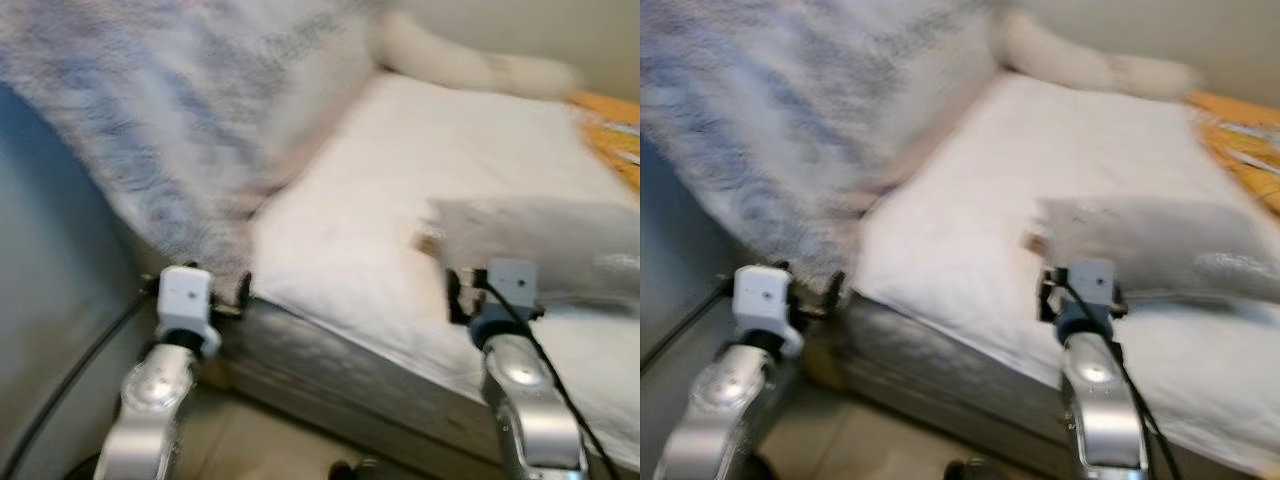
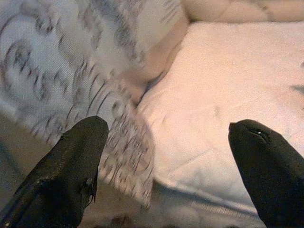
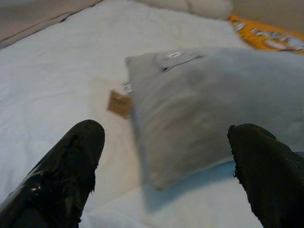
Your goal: Clean up the room
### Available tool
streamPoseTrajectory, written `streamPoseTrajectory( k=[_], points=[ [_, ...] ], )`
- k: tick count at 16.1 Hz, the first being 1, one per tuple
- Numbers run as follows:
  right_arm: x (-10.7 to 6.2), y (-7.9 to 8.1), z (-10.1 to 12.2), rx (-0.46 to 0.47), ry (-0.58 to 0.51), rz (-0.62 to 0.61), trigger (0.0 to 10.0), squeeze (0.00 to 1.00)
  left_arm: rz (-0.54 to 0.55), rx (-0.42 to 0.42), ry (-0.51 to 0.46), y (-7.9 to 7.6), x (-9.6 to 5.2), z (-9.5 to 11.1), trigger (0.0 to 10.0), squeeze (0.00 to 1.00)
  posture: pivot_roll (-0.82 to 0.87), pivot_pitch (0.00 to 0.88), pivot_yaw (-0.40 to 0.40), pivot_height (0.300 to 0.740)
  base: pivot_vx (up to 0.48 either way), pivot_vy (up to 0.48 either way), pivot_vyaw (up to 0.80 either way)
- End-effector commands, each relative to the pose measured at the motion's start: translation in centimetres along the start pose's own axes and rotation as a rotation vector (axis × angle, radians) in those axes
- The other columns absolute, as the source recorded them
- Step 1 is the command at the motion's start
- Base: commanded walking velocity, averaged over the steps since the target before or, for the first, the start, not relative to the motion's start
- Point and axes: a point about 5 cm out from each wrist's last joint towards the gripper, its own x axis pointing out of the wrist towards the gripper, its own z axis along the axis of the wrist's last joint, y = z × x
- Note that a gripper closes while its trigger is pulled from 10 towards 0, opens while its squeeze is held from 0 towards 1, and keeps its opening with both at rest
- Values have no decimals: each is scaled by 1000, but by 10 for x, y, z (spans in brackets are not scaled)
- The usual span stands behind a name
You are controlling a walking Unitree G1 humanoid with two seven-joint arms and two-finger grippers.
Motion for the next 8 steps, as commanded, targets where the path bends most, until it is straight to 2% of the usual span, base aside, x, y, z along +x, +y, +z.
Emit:
streamPoseTrajectory(
  k=[1, 5, 8],
  points=[
    [1, -5, 9, 10, -46, -22, 10000, 1000, -17, -10, -31, -4, 2, 6, 10000, 0, 110, 0, -16, 740, 281, 0, -706],
    [2, -5, 10, 18, -63, -30, 10000, 1000, -55, -15, -42, -9, 3, 9, 10000, 0, 108, 0, -13, 740, 289, 0, -680],
    [2, -4, 12, 19, -86, -27, 10000, 1000, -62, -17, -47, -9, 4, 11, 10000, 0, 107, 0, -10, 740, 298, 0, 0]
  ],
)
